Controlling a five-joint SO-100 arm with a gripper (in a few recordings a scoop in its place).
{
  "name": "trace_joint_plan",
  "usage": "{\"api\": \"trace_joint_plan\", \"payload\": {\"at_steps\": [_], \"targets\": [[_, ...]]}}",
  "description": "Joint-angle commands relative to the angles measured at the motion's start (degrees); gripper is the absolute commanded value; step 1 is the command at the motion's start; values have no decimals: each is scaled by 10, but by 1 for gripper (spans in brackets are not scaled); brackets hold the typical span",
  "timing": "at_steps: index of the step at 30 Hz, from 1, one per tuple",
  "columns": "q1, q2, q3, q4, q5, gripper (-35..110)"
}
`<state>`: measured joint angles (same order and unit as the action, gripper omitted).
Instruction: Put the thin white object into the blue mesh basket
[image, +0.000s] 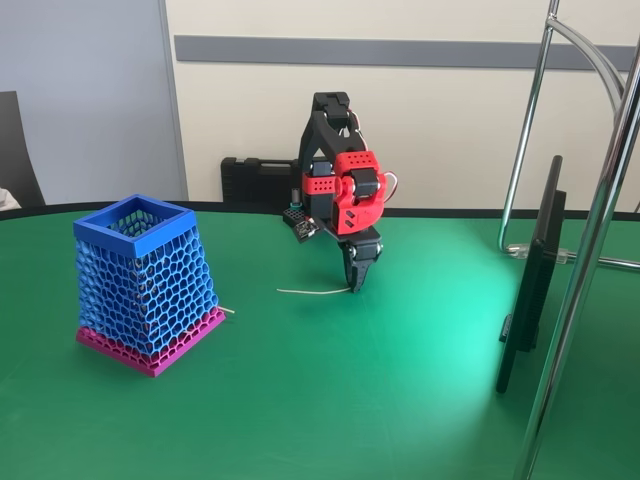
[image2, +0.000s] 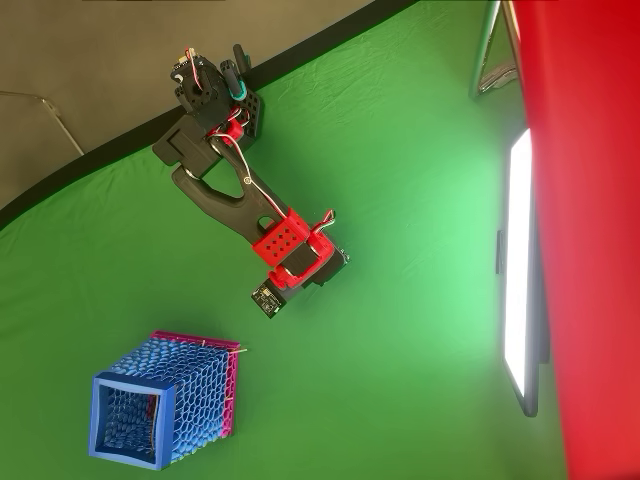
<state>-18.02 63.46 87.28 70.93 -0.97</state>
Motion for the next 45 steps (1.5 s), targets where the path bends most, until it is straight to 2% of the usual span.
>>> {"api": "trace_joint_plan", "payload": {"at_steps": [1,15,27,35,45], "targets": [[-2,1,-21,7,-7,10],[25,22,-78,27,-27,4],[67,84,-247,49,-120,3],[100,144,-273,-54,-197,1],[202,235,-244,-207,-137,1]]}}
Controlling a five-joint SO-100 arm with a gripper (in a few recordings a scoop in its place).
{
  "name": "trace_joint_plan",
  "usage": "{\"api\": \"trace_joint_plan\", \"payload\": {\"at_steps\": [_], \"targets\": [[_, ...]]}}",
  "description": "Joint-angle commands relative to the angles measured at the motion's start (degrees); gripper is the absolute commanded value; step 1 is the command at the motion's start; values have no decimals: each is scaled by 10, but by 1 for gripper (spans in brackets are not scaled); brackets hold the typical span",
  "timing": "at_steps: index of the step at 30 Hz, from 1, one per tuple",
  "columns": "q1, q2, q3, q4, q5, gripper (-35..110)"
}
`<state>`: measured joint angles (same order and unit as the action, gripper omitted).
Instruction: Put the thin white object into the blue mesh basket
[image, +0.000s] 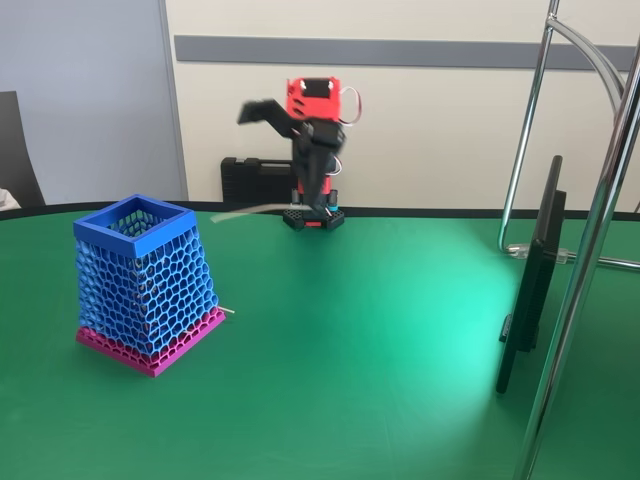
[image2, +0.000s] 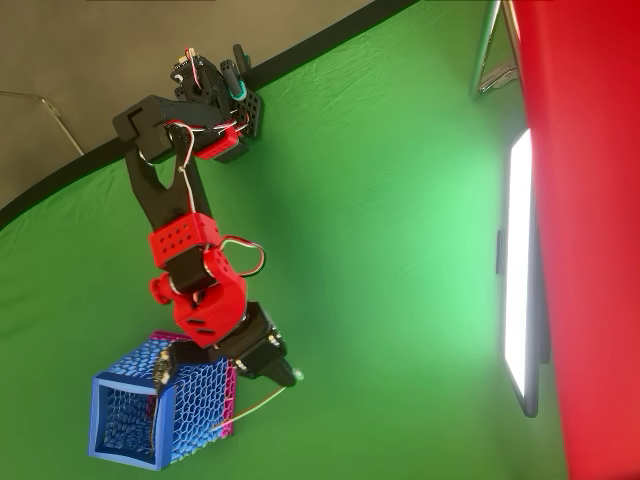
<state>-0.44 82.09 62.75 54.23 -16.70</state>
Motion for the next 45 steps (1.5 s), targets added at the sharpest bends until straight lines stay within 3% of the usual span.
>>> {"api": "trace_joint_plan", "payload": {"at_steps": [1,21,32,37,45], "targets": [[40,54,4,-52,32,1],[197,68,83,-142,369,1],[297,143,214,-249,578,17],[326,180,294,-341,605,20],[346,236,348,-356,592,21]]}}
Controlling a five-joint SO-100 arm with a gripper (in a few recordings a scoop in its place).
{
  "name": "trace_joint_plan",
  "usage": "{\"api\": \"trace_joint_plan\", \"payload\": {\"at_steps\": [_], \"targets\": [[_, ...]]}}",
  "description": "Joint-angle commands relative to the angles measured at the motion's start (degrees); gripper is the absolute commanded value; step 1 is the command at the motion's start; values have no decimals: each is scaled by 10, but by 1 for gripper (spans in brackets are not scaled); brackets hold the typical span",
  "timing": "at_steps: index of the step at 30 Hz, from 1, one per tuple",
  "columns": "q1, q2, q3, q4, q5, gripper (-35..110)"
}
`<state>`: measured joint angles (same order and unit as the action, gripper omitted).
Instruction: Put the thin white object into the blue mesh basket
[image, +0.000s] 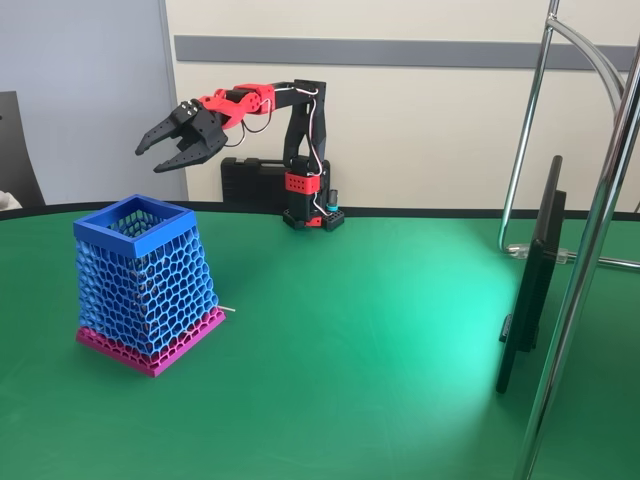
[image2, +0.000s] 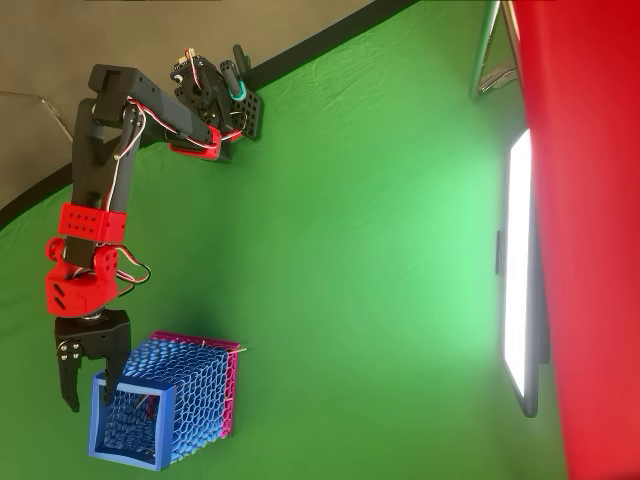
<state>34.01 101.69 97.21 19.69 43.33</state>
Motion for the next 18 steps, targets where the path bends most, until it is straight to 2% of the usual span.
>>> {"api": "trace_joint_plan", "payload": {"at_steps": [1,6,18], "targets": [[-2,54,14,-11,-19,21],[-54,151,103,-11,-115,17],[-228,476,380,93,-388,15]]}}
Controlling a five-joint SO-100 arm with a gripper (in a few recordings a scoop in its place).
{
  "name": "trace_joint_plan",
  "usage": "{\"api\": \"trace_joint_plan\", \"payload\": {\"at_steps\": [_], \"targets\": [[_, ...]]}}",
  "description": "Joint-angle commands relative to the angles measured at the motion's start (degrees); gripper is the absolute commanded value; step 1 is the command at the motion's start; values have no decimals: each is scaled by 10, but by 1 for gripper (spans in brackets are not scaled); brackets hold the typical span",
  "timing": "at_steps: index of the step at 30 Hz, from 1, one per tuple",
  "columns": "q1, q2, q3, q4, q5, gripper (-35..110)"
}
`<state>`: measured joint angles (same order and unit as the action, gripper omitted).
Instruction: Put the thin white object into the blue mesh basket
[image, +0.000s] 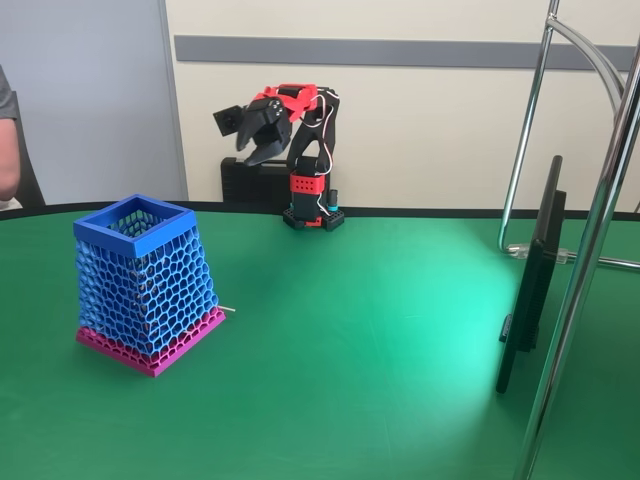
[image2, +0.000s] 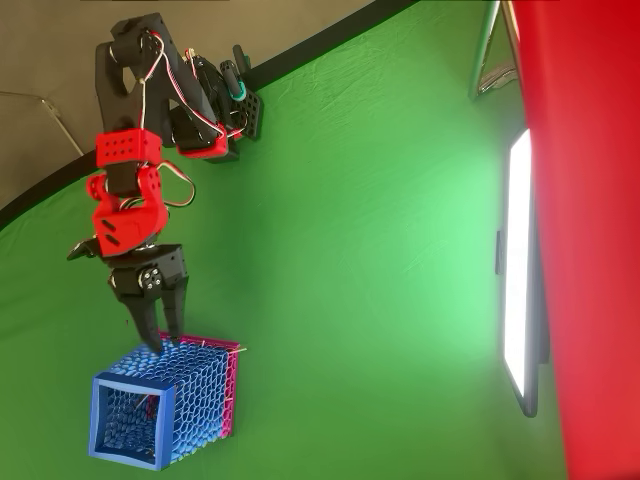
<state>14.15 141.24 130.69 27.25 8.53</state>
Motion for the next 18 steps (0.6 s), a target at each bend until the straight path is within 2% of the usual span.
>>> {"api": "trace_joint_plan", "payload": {"at_steps": [1,10,18], "targets": [[-38,106,65,30,-56,16],[-73,312,244,113,-133,9],[-119,451,396,149,-139,4]]}}
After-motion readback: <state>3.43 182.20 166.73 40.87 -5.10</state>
